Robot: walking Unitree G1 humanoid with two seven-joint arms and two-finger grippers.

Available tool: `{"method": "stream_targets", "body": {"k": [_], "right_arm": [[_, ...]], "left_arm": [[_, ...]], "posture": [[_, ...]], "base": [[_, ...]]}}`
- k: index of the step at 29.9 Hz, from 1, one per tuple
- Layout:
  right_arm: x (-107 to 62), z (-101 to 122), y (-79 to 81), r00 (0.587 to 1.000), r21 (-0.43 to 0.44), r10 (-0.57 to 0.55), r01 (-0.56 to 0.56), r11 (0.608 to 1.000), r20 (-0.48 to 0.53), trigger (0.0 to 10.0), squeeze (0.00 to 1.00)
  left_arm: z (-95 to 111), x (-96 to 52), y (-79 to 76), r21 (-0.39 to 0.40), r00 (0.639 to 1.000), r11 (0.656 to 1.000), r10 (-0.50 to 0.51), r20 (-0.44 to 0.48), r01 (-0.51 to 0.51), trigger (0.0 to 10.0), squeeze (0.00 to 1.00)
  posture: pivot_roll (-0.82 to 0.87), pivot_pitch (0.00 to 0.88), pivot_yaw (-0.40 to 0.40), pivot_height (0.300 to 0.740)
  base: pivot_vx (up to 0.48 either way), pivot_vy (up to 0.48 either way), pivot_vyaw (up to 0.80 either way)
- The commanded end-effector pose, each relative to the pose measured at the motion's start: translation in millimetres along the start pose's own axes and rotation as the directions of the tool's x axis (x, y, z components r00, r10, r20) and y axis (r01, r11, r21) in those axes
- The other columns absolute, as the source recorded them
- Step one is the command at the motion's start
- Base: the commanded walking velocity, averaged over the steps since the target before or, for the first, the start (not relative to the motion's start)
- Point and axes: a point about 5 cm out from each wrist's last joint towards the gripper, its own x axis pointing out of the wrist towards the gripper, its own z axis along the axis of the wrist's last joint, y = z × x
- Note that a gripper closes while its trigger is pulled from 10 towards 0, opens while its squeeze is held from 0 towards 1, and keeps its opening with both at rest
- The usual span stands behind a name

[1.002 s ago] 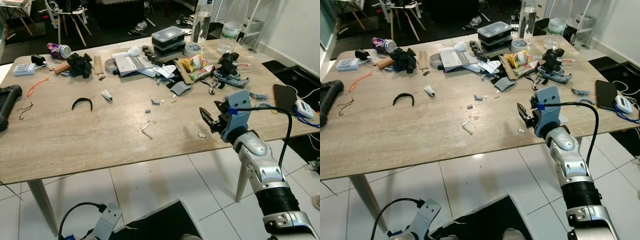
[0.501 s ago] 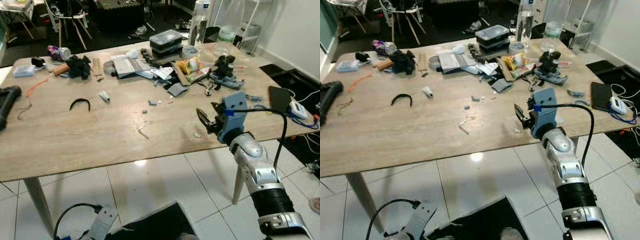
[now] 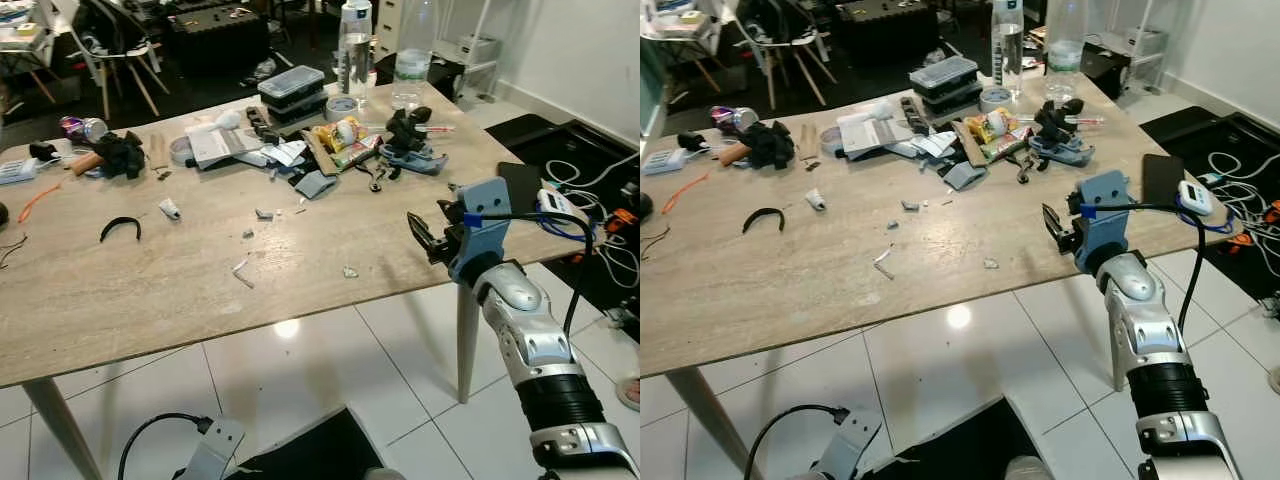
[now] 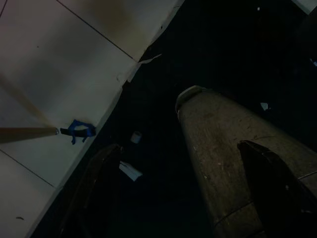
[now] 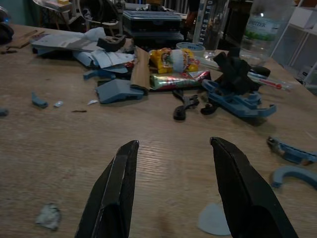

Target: Picking trash to rubbish bin

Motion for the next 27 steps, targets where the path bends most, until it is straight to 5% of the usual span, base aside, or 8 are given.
{"method": "stream_targets", "body": {"k": [1, 21, 27], "right_arm": [[0.8, -1.2, 5.8, 1.000, -0.005, 0.018, -0.018, 1.000, -0.005, 10.0, 0.00], [0.4, -1.4, 9.2, 0.999, -0.014, 0.041, -0.041, 0.999, -0.004, 10.0, 0.00], [-0.9, -0.7, 8.7, 0.999, -0.007, 0.047, -0.047, 0.999, 0.005, 10.0, 0.00]], "left_arm": [[-11.0, -1.2, -2.0, 0.015, 0.999, 1.000, -0.015, -0.042, 0.016, 10.0, 0.00], [-12.2, -1.5, -2.2, 0.034, 0.998, 0.999, -0.028, -0.049, 0.030, 10.0, 0.00], [-13.2, -1.5, -2.9, 0.034, 0.998, 0.999, -0.029, -0.051, 0.031, 10.0, 0.00]], "posture": [[-0.17, 0.041, 0.052, 0.740], [-0.16, 0.041, 0.057, 0.740], [-0.16, 0.041, 0.057, 0.740]], "base": [[0.274, 0.000, 0.00], [0.303, 0.000, 0.00], [0.314, 0.000, 0.79]]}}
